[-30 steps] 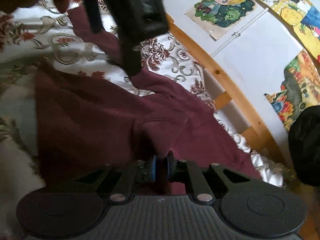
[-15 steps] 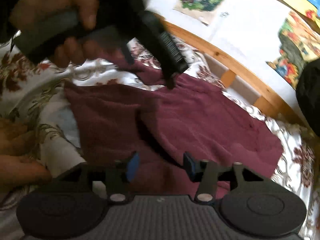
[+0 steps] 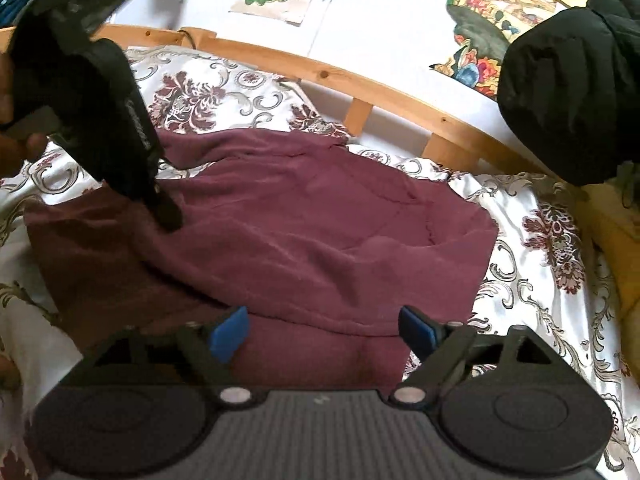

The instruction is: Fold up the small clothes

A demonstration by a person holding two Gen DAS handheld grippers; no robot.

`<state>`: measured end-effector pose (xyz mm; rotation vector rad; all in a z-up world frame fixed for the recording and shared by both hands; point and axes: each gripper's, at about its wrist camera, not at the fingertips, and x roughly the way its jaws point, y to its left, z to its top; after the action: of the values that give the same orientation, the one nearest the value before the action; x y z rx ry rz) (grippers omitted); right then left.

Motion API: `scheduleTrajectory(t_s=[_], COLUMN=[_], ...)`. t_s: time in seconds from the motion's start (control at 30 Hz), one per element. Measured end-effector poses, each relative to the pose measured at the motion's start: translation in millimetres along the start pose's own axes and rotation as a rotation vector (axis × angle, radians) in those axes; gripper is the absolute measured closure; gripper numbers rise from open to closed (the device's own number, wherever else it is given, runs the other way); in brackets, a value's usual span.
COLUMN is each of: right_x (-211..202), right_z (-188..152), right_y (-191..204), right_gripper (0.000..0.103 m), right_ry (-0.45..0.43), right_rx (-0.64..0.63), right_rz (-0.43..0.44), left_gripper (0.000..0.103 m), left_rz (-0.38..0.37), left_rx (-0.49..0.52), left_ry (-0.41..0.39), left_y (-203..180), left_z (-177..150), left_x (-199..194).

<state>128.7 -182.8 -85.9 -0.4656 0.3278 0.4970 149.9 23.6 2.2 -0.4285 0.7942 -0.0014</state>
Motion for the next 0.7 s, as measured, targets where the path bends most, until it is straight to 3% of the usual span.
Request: scheduleTrajectory(t_s=[0.03, 0.1, 0.17, 0.23, 0.37, 0.4, 0.47, 0.53, 0.7], right_x=[0, 0, 2, 6, 12, 13, 13, 12, 28], right_z=[0, -1, -1, -2, -6, -8, -11, -13, -10], right_y=[-1, 1, 0, -2, -14, -18, -27, -38, -79], right_gripper=[0.015, 0.014, 0.014, 0.014, 0.013, 0.013, 0.01, 0.006, 0.005], right_ry=[-0.001, -0.002, 0.003, 0.021, 0.056, 0.056, 0.04, -0.009, -0.067], right_rx=[0.004, 0.014, 0.032, 0.061, 0.145, 0.164, 0.203, 0.237, 0.334], right_rz=[-0.001, -0.005, -0.013, -0.021, -0.023, -0.029, -0.046, -0.06, -0.107], left_gripper=[0.099, 0.099, 0.099, 0.095, 0.06, 0.056, 0.036, 0.025, 0.022], left_rz=[0.014, 0.038, 0.066, 0.08, 0.101, 0.097, 0.093, 0.095, 0.136], left_rx=[0.077, 0.211, 0.306, 0.345, 0.259, 0.232, 0.211, 0.216, 0.268], left_ry=[-0.094, -0.204, -0.242, -0.207, -0.077, -0.062, -0.058, -0.089, -0.083], left_y=[-7, -18, -25, -27, -10, -5, 3, 9, 15], left_z=[-7, -18, -29, -34, -34, -33, -31, -29, -18], left_x=[-12, -27, -29, -21, -7, -6, -9, -14, -8])
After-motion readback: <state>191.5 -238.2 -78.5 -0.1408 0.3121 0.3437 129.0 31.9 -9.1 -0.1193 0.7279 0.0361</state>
